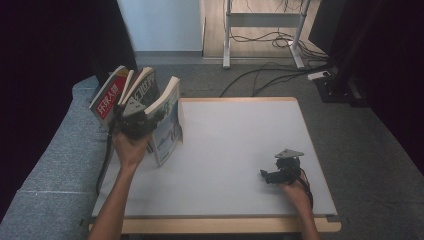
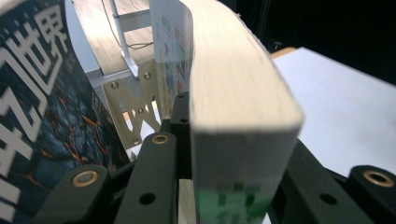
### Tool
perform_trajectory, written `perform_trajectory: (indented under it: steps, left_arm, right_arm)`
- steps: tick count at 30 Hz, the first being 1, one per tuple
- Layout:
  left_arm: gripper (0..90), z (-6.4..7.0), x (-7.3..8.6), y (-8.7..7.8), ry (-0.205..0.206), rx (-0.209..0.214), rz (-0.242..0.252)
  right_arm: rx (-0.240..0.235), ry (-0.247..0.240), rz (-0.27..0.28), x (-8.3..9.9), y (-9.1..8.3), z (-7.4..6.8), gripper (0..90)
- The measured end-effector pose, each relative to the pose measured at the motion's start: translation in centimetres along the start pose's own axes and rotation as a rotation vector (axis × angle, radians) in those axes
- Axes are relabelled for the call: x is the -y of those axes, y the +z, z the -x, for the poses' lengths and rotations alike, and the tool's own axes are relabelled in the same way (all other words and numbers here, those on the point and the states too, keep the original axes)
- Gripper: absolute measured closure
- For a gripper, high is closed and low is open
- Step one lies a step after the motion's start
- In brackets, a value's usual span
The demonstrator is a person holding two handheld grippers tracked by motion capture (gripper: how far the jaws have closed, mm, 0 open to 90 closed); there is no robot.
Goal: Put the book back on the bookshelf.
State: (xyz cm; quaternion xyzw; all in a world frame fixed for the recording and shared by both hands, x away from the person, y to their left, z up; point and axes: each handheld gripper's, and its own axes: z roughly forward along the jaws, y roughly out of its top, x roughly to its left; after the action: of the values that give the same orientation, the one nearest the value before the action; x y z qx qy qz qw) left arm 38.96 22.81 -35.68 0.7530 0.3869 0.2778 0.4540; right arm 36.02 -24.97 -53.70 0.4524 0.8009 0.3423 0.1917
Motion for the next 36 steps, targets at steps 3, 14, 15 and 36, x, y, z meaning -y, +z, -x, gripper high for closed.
perform_trajectory:
  steps: [3,14,15,36]
  left_arm:
    - [72.0,0.0,0.6,-0.2,-0.008,-0.005,0.015]
    - [56.3,0.5,2.3,-0.4,0.023,0.034,-0.040]
    - [55.1,0.5,2.5,-0.4,0.025,0.039,-0.045]
    - [65.3,0.4,8.1,-1.3,0.013,0.098,-0.125]
  right_arm:
    - [0.000,-0.002,0.001,0.0,0.0,0.0,0.0]
    - [0.001,-0.003,0.002,0.0,0.0,0.0,0.0]
    - [0.001,-0.003,0.002,0.0,0.0,0.0,0.0]
    - [0.002,-0.007,0.002,0.0,0.0,0.0,0.0]
